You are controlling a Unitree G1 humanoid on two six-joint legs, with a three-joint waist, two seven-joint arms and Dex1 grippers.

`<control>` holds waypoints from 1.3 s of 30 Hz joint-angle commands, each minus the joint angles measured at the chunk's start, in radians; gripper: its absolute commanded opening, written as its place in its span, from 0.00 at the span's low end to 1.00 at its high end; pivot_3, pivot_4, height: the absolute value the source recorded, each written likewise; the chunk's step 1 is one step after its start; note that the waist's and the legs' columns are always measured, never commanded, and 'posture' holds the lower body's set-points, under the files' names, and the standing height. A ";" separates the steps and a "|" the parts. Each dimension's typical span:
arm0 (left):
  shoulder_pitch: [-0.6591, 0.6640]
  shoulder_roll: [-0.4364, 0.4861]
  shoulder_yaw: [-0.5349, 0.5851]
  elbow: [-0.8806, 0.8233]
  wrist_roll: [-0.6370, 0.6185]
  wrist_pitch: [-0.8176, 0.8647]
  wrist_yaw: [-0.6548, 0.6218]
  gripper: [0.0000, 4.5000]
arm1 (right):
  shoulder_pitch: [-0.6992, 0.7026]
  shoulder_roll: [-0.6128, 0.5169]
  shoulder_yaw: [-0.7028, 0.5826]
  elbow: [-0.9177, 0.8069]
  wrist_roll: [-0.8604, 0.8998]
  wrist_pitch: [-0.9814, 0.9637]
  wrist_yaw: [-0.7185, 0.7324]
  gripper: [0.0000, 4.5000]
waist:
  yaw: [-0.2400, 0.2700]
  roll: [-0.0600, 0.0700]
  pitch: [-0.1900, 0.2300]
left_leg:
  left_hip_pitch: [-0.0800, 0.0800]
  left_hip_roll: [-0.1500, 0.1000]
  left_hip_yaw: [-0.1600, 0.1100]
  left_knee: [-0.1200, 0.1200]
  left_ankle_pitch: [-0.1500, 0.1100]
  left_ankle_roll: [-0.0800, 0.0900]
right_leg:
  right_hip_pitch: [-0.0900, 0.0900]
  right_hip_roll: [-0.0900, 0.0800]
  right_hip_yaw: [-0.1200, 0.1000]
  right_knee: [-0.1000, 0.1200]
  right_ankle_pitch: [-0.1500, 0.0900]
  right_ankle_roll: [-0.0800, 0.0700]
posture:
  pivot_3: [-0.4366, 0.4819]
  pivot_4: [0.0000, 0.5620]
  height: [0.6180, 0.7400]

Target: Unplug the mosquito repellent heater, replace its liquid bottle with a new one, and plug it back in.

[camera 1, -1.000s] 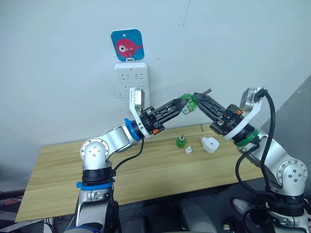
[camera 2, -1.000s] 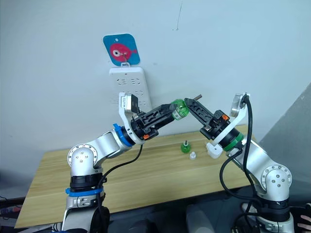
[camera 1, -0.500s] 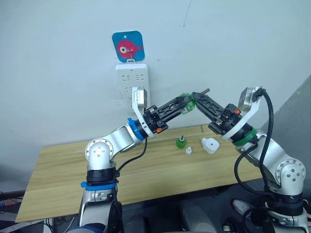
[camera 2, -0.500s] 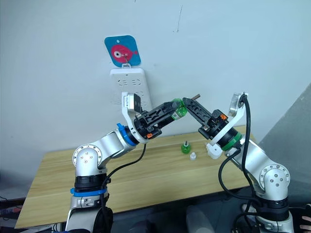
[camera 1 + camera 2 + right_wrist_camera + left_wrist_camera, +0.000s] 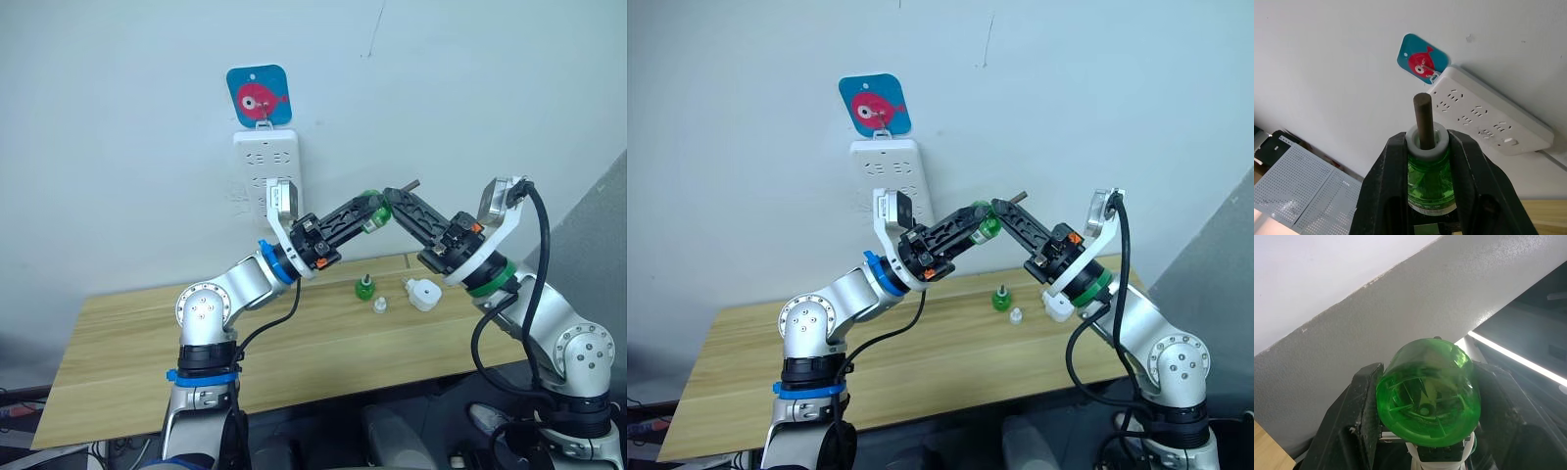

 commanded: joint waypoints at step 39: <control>0.284 0.287 -0.028 -0.196 0.417 -0.104 -0.183 0.53 | -0.428 -0.408 0.636 0.890 -1.569 0.112 0.916 1.00 | 0.030 -0.010 0.067 | 0.002 0.001 0.010 -0.002 -0.001 0.002 | -0.003 -0.002 0.015 -0.004 0.003 -0.004 | 0.33 0.39 1.00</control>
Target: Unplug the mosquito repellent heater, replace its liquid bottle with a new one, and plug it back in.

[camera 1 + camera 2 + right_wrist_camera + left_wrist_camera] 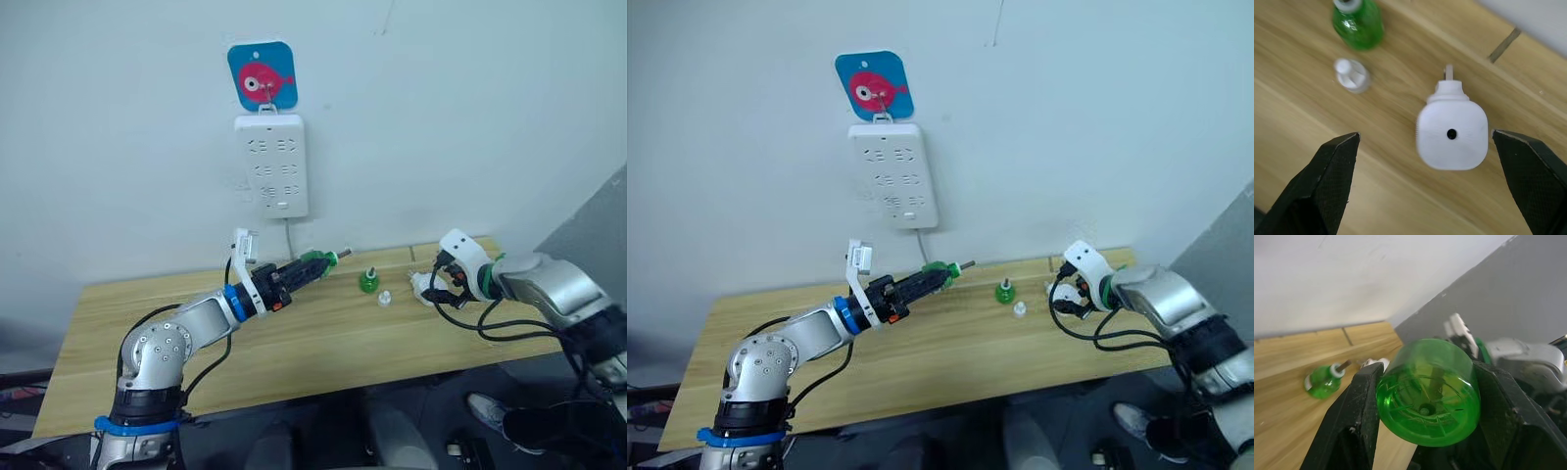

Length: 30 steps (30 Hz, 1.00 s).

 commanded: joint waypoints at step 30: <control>0.048 -0.001 -0.028 -0.058 0.092 -0.052 -0.110 0.53 | -0.132 0.229 -0.140 0.447 -0.416 -0.218 0.255 0.65 | 0.002 0.002 0.017 | -0.001 0.000 -0.005 0.000 -0.001 -0.001 | 0.000 -0.002 -0.004 0.003 0.001 0.000 | 0.34 0.34 1.00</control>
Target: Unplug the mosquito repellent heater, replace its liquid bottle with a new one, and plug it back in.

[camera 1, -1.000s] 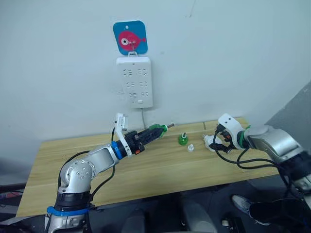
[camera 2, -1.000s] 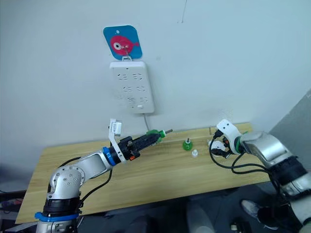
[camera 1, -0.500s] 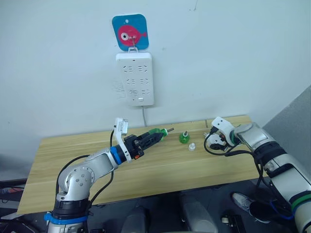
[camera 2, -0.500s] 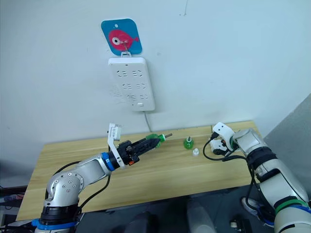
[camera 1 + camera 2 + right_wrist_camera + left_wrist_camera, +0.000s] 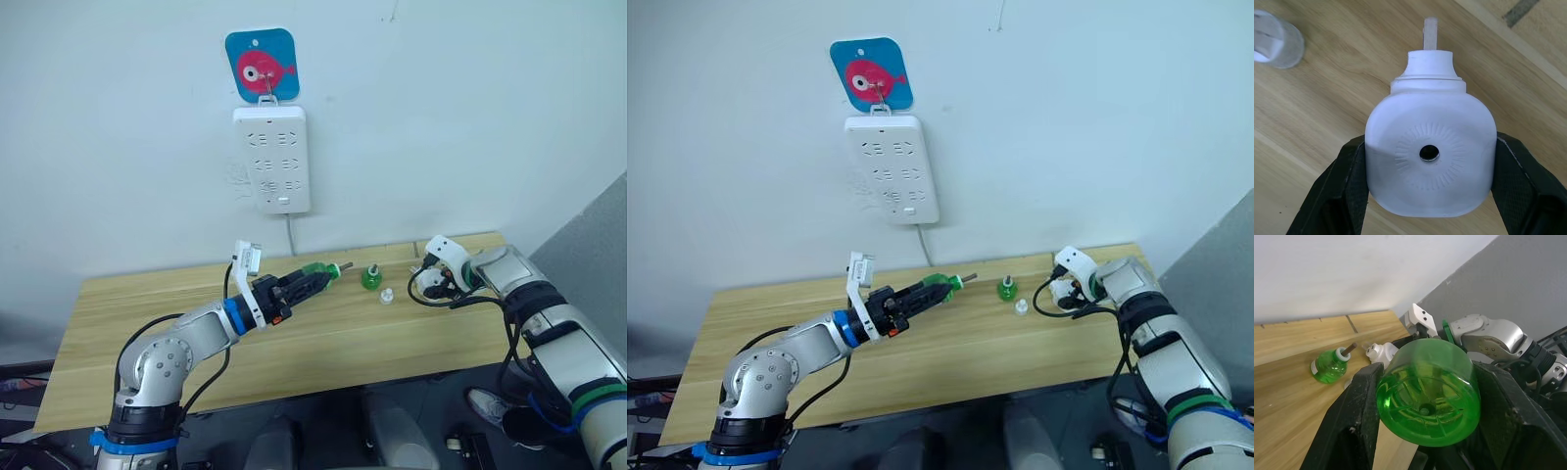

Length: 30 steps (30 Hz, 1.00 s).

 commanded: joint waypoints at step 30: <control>-0.354 0.239 0.059 0.134 -0.205 0.230 -0.400 0.53 | 0.508 0.104 -0.961 -1.387 1.752 0.804 -0.744 0.65 | -0.015 0.003 -0.006 | -0.005 0.000 -0.007 0.000 0.000 -0.003 | -0.001 -0.001 -0.012 0.000 0.000 0.000 | 0.28 0.20 1.00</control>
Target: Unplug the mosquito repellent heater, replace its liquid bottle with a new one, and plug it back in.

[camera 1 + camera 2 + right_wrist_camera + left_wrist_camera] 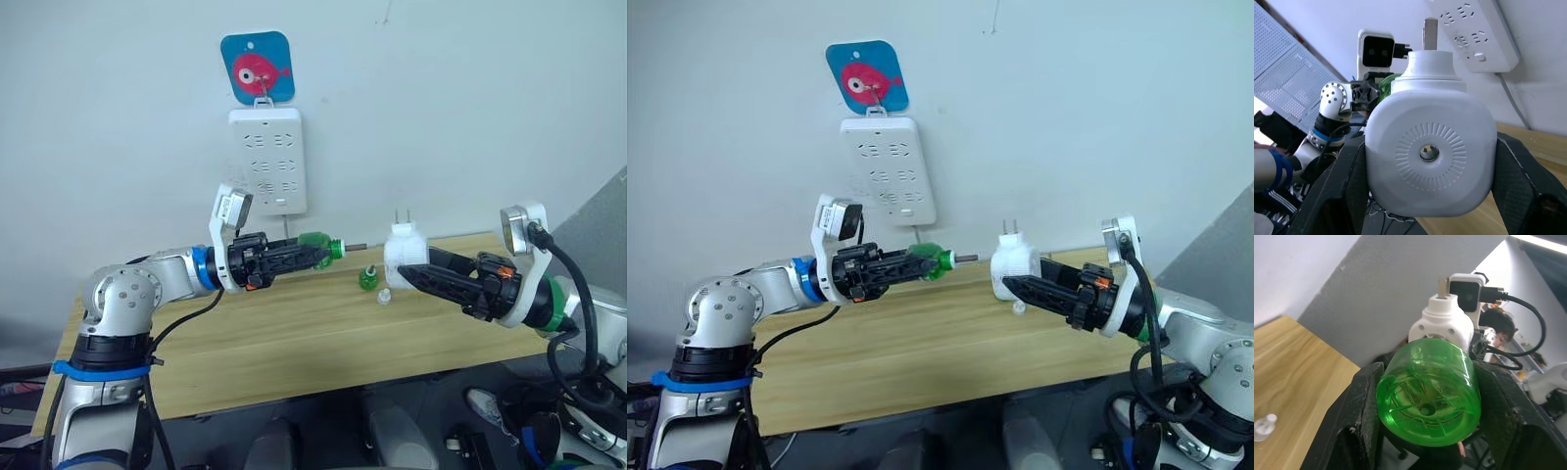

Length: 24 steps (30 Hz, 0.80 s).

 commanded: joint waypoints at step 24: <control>-0.024 -0.018 0.001 -0.082 -0.027 0.021 -0.030 0.53 | 0.111 -0.405 0.410 -0.035 0.489 -0.625 -0.266 0.65 | 0.006 -0.002 -0.015 | -0.013 0.000 0.001 0.003 0.001 0.000 | -0.012 0.001 0.000 0.001 0.000 0.000 | 0.29 0.20 1.00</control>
